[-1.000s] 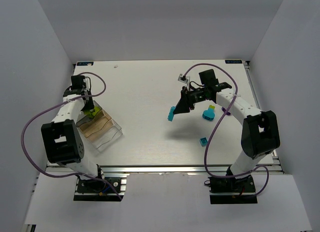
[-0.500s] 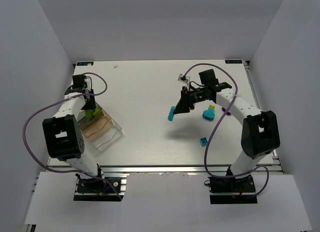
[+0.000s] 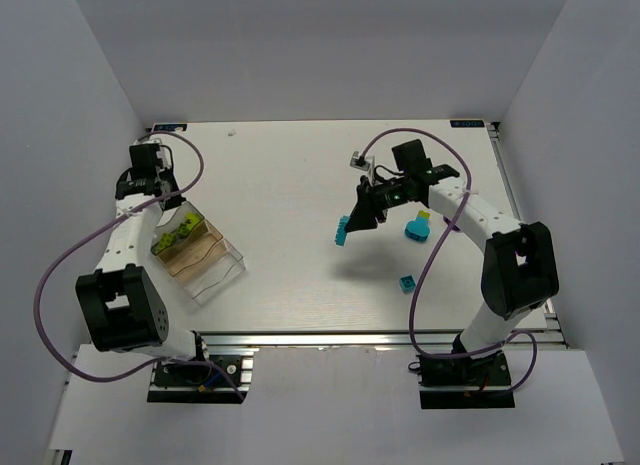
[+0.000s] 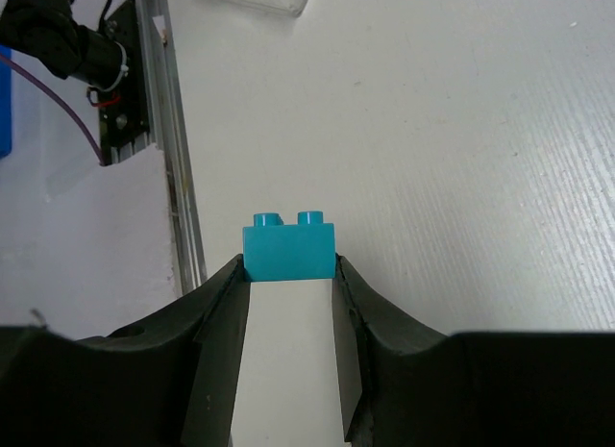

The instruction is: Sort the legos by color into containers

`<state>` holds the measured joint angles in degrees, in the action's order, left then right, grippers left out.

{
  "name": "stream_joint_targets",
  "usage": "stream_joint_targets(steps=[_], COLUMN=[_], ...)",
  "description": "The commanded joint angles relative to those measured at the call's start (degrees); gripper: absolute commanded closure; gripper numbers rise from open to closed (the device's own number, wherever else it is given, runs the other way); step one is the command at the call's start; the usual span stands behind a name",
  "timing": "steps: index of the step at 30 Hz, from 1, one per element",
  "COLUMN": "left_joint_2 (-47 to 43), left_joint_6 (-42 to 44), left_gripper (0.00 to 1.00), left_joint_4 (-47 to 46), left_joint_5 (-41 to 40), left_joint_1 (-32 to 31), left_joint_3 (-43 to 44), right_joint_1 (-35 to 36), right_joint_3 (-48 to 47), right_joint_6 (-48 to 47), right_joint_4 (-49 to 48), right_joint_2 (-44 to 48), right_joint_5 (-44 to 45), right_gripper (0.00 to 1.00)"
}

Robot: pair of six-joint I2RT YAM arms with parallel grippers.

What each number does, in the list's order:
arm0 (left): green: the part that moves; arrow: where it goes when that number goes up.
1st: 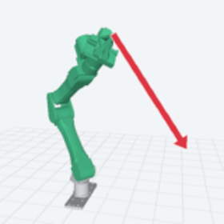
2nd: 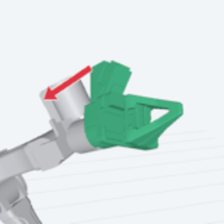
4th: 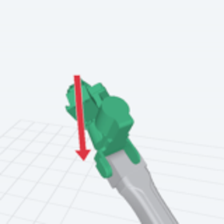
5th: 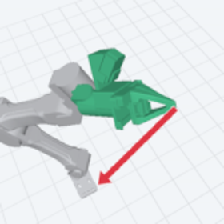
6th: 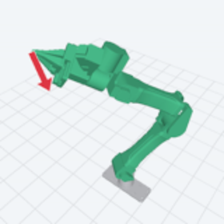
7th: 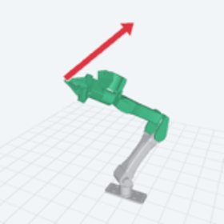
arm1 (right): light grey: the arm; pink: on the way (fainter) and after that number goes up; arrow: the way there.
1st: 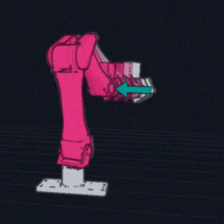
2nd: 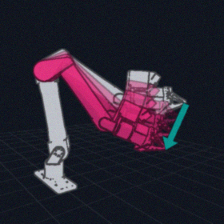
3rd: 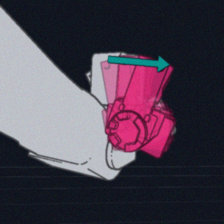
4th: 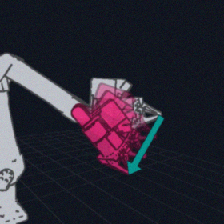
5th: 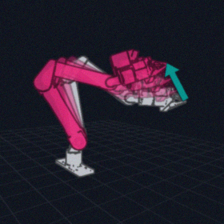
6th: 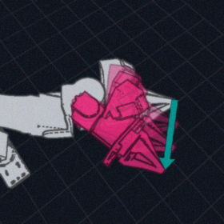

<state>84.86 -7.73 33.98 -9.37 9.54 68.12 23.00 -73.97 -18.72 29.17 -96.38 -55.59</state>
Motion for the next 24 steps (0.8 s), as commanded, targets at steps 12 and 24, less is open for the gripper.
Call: stream_joint_targets(steps=[12,24], left_joint_2=[-14.01,-21.66], left_joint_6=[-16.96,-21.89], left_gripper=[0.34,0.02], left_joint_4=[-1.1,3.46], left_joint_5=[17.89,15.97], left_joint_1=[0.13,0.13], left_joint_3=[-0.61,4.12], right_joint_1=[13.11,24.19], right_joint_3=[-8.99,-20.76], right_joint_6=[-5.45,6.74], right_joint_4=[-3.92,-24.22], right_joint_2=[1.63,-10.66], right_joint_5=[22.17,27.2], right_gripper=[1.0,1.0])
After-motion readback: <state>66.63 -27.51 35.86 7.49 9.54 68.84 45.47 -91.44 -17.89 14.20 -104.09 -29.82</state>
